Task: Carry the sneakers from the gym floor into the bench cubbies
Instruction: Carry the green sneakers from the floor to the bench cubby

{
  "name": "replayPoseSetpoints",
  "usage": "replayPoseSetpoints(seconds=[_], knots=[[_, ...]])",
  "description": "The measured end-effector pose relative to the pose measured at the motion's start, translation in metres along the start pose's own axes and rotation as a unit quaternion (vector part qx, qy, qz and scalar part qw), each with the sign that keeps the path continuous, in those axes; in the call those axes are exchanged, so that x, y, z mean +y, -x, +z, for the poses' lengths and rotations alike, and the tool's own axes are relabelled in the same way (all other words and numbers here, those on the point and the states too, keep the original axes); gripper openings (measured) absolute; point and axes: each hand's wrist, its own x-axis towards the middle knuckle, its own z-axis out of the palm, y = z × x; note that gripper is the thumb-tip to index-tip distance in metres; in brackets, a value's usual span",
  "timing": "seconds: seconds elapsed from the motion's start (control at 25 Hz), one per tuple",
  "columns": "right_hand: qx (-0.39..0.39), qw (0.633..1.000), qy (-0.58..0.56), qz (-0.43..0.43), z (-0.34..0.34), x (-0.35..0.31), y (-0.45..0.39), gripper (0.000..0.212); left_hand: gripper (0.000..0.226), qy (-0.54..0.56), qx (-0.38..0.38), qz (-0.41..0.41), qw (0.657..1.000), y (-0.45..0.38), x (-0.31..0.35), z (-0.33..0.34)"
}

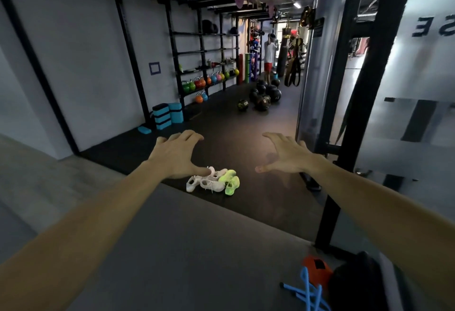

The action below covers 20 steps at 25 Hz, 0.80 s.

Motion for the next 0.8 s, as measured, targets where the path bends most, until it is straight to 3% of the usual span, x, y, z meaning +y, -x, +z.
replayPoseSetpoints(seconds=[0.36,0.8], knots=[[-0.022,0.999,-0.003,0.030,0.042,0.028,-0.233,0.113,0.105,0.022,0.001,0.010,1.000,-0.222,-0.119,0.082],[-0.036,0.992,-0.003,0.122,0.100,0.091,-0.496,0.110,0.103,0.028,-0.009,0.121,0.992,-0.525,-0.215,0.184]])
